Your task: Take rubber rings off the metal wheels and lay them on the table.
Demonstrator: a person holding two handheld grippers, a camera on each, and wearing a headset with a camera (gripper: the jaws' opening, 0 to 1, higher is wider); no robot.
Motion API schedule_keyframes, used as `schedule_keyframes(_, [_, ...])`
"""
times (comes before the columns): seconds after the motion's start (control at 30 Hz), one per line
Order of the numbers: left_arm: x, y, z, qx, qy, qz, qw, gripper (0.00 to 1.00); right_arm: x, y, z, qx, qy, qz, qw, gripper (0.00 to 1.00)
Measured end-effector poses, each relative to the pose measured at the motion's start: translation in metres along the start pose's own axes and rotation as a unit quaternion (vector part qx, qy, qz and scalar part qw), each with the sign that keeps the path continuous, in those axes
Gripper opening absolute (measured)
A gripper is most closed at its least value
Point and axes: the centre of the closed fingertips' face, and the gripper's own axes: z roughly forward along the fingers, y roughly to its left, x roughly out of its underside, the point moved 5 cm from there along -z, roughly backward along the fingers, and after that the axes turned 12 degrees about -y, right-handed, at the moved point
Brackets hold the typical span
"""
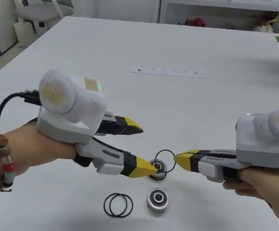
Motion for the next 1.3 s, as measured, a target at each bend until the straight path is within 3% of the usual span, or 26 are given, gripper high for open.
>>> schedule_keyframes(0.23, [-0.005,-0.006,-0.031,-0.021,0.002,0.007,0.9997,0.71,-0.007,0.012,-0.007,-0.005,-0.01,0.002,0.9999,0.0])
schedule_keyframes(0.6, [0.008,-0.023,-0.068,-0.036,0.014,0.003,0.9992,0.85,-0.01,0.029,-0.007,-0.028,-0.004,-0.002,0.9996,0.0])
schedule_keyframes(0.9, [0.018,-0.025,-0.096,-0.068,0.015,-0.008,0.9975,0.93,-0.014,0.044,-0.001,-0.047,-0.007,0.007,0.9988,0.0])
schedule_keyframes(1.0, [0.021,-0.024,-0.103,-0.078,0.012,-0.013,0.9968,0.94,-0.019,0.048,0.001,-0.054,-0.017,0.037,0.9977,0.0])
schedule_keyframes(1.3, [0.032,-0.023,-0.122,-0.101,0.004,-0.022,0.9946,1.0,-0.027,0.057,0.007,-0.066,-0.019,0.046,0.9966,0.0])
